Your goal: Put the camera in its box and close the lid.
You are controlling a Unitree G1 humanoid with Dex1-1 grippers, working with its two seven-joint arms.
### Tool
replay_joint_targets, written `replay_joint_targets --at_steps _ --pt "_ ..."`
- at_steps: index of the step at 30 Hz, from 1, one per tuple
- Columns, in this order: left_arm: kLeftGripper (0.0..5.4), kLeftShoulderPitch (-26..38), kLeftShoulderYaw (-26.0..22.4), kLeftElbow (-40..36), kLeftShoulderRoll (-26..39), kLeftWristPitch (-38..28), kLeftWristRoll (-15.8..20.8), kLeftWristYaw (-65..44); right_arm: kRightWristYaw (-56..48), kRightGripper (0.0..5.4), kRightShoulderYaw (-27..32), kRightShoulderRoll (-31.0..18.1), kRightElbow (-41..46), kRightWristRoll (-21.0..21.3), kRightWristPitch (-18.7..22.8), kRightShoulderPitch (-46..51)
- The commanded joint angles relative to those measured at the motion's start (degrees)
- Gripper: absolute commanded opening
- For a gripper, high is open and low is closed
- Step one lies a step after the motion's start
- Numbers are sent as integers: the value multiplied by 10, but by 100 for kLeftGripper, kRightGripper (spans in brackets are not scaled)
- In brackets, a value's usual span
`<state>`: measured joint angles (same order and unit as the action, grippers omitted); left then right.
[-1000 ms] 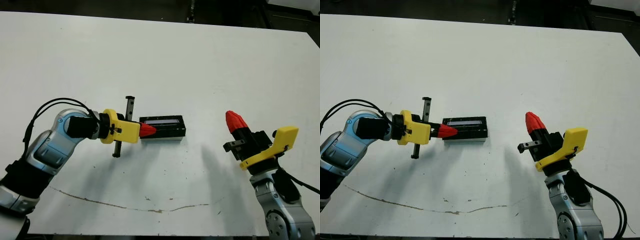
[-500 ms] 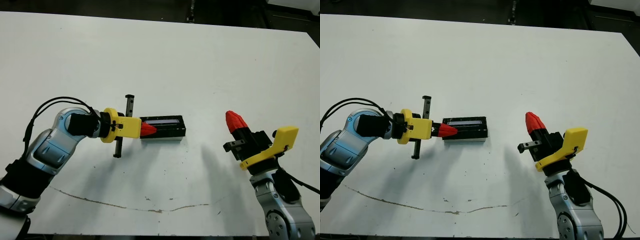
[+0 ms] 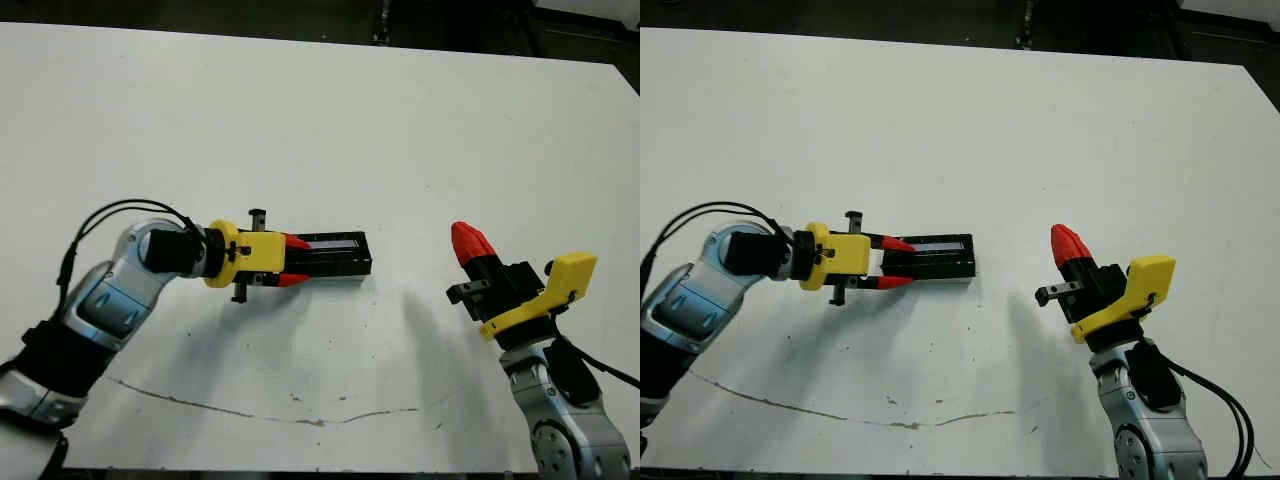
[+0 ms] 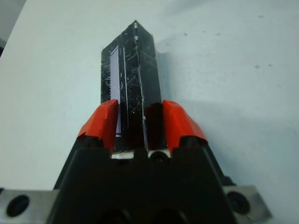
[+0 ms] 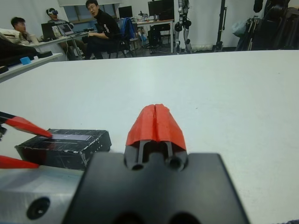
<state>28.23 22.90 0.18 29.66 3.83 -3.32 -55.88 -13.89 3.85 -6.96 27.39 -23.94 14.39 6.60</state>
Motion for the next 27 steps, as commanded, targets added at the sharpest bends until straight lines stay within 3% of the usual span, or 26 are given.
replay_joint_targets --at_steps 1,7,15,18,27 --pt "201 -25 15 23 -1 29 1 -16 2 0 4 -6 3 3 3 5" --pt "192 -20 -1 -22 12 102 58 -55 2 0 5 -5 2 -2 6 6" --pt "290 -6 -38 -74 31 220 141 -90 2 0 4 -4 2 1 2 5" --pt "282 -1 -54 -84 29 247 169 -93 1 0 3 -4 2 1 2 5" --pt "254 2 -71 -119 36 261 186 -78 3 0 3 -4 2 5 1 7"
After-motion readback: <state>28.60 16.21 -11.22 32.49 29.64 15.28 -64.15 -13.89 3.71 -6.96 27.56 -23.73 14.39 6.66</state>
